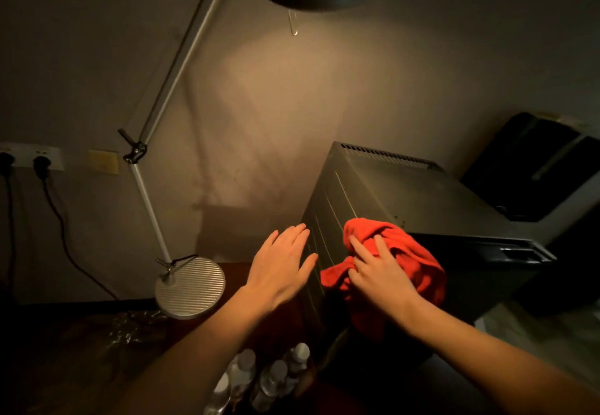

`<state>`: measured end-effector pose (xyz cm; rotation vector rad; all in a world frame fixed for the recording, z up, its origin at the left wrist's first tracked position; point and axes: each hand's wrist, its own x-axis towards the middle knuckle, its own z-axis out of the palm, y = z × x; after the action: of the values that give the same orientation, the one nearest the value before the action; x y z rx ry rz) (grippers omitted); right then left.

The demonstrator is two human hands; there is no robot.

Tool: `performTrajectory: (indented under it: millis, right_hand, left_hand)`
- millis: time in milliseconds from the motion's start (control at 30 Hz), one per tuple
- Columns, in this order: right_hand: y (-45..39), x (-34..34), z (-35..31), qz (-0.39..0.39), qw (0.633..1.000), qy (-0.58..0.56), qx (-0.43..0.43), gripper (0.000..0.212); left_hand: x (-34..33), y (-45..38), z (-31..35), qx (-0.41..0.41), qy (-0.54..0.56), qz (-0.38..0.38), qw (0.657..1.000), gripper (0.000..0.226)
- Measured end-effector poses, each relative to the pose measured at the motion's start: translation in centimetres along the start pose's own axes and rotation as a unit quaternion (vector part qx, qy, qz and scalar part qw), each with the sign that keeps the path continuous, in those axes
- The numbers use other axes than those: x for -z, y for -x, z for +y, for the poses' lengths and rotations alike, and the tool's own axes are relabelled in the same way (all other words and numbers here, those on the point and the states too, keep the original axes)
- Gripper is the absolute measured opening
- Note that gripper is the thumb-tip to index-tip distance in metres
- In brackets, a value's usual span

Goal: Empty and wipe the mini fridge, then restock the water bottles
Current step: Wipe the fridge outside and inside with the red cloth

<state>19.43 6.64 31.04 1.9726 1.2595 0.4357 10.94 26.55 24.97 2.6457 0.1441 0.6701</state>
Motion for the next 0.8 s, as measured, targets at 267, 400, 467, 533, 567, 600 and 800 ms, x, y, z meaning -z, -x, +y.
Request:
performTrajectory:
  millis: [267, 400, 467, 533, 567, 600, 800]
  right_hand:
    - [-7.8, -0.9, 1.4, -0.110, 0.993, 0.002, -0.042, 0.014]
    - [-12.1, -1.5, 3.2, -0.091, 0.987, -0.013, -0.133, 0.035]
    - [-12.3, -2.5, 2.6, -0.087, 0.988, -0.017, -0.130, 0.025]
    - [-10.9, -4.5, 1.2, -0.098, 0.992, -0.022, -0.082, 0.029]
    - [-9.9, -5.6, 0.3, -0.094, 0.994, -0.014, -0.054, 0.032]
    - [-9.0, -6.3, -0.5, -0.085, 0.996, -0.006, -0.030, 0.034]
    - [-10.8, -6.8, 0.3, -0.108, 0.993, -0.025, -0.033, 0.041]
  left_hand:
    - [-2.5, -1.8, -3.2, -0.016, 0.005, -0.010, 1.000, 0.064]
    - [-3.7, -3.4, -4.9, -0.020, -0.006, -0.002, 1.000, 0.066]
    - [-4.4, -4.1, -5.7, -0.004, -0.005, -0.002, 1.000, 0.068]
    - [-5.3, -4.2, -6.2, 0.018, 0.010, -0.013, 1.000, 0.069]
    - [-5.8, -4.1, -6.2, 0.024, 0.018, -0.018, 0.999, 0.069]
    - [-6.3, -3.9, -6.2, 0.025, 0.021, -0.022, 0.999, 0.070]
    - [-7.6, -3.8, -5.9, 0.012, 0.027, -0.021, 0.999, 0.070]
